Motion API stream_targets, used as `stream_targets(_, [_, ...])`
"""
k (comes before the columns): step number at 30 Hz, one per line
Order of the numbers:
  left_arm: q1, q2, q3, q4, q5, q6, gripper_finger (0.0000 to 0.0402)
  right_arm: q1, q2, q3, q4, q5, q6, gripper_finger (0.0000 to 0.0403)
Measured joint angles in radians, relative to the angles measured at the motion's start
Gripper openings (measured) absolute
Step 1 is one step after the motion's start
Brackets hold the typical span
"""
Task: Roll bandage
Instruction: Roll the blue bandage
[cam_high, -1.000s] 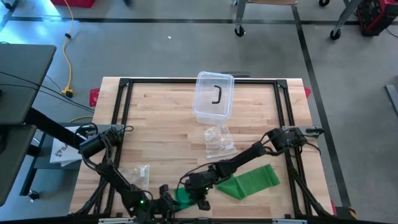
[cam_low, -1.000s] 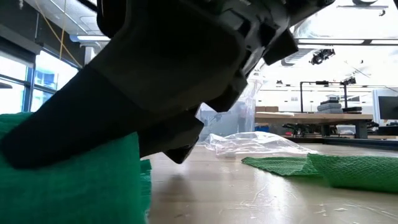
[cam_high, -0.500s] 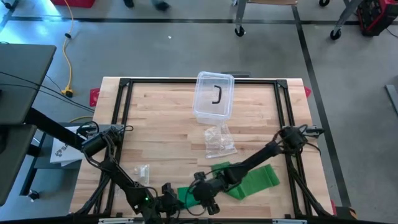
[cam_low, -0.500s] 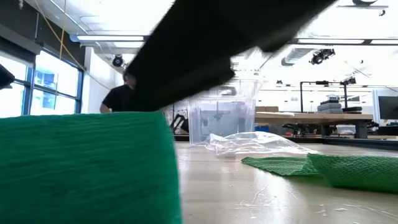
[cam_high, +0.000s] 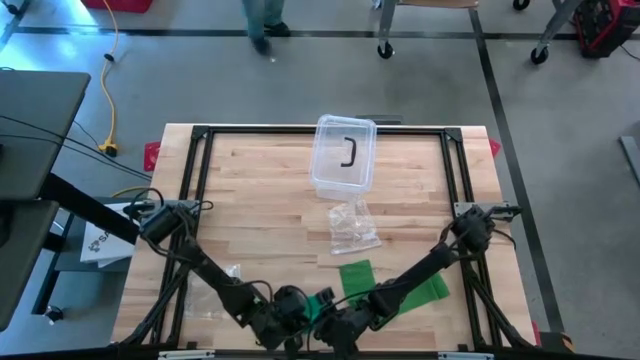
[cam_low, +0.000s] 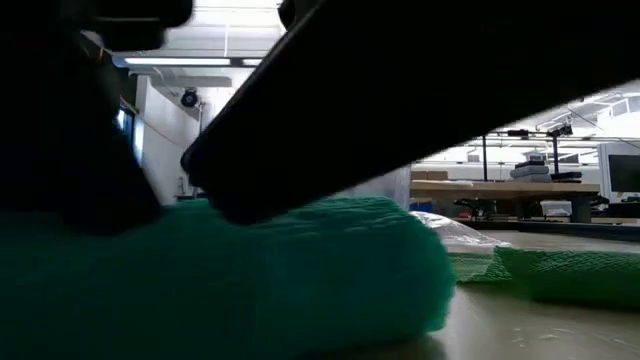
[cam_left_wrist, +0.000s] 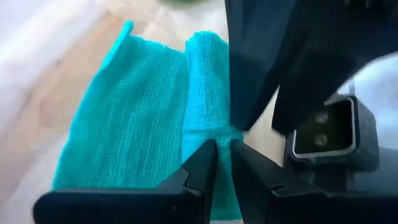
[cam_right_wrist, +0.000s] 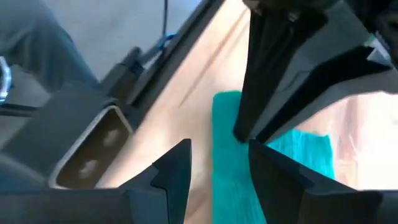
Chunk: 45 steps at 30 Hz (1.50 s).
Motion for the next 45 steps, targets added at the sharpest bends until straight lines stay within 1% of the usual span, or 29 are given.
stream_targets(4, [0.014, -0.025, -0.004, -0.024, 0.000, 0.026, 0.0048, -0.007, 0.022, 0.001, -0.002, 0.054, 0.001, 0.0149])
stream_targets(8, [0.017, -0.067, -0.004, -0.109, -0.008, 0.038, 0.0048, -0.038, 0.028, 0.003, -0.040, 0.044, 0.009, 0.0149])
stream_targets(11, [-0.006, -0.096, -0.003, -0.171, -0.018, 0.091, 0.0048, -0.070, 0.027, 0.003, -0.059, -0.012, 0.029, 0.0149])
stream_targets(13, [-0.031, -0.104, -0.002, -0.194, -0.029, 0.137, 0.0048, -0.101, 0.027, 0.003, -0.061, -0.084, 0.033, 0.0149])
stream_targets(15, [-0.058, -0.107, -0.002, -0.202, -0.062, 0.171, 0.0048, -0.128, 0.026, 0.004, -0.064, -0.138, 0.030, 0.0149])
stream_targets(20, [-0.109, -0.108, -0.002, -0.231, -0.230, 0.195, 0.0048, -0.189, 0.026, 0.004, -0.061, -0.225, 0.002, 0.0149])
stream_targets(23, [-0.127, -0.104, 0.000, -0.230, -0.334, 0.258, 0.0048, -0.228, 0.027, 0.003, -0.050, -0.328, 0.001, 0.0149])
stream_targets(25, [-0.130, -0.101, -0.002, -0.228, -0.369, 0.300, 0.0048, -0.247, 0.028, 0.002, -0.041, -0.392, 0.001, 0.0149])
stream_targets(27, [-0.117, -0.100, -0.012, -0.215, -0.367, 0.321, 0.0048, -0.258, 0.029, 0.002, -0.033, -0.432, 0.003, 0.0149])
stream_targets(30, [-0.090, -0.100, -0.040, -0.173, -0.303, 0.326, 0.0048, -0.263, 0.029, 0.001, -0.025, -0.476, 0.008, 0.0149])
stream_targets(32, [-0.078, -0.100, -0.067, -0.110, -0.258, 0.345, 0.0048, -0.263, 0.031, 0.000, -0.009, -0.519, 0.020, 0.0149])
stream_targets(35, [-0.074, -0.100, -0.106, 0.025, -0.227, 0.409, 0.0048, -0.260, 0.033, 0.000, 0.015, -0.628, 0.055, 0.0149])
stream_targets(38, [-0.074, -0.100, -0.113, 0.089, -0.185, 0.438, 0.0048, -0.258, 0.032, 0.000, 0.023, -0.703, 0.099, 0.0149])
stream_targets(41, [-0.074, -0.100, -0.117, 0.114, -0.146, 0.441, 0.0048, -0.259, 0.032, 0.000, 0.026, -0.694, 0.117, 0.0149])
stream_targets(45, [-0.077, -0.100, -0.116, 0.146, -0.137, 0.461, 0.0048, -0.268, 0.032, 0.000, 0.047, -0.694, 0.150, 0.0149])
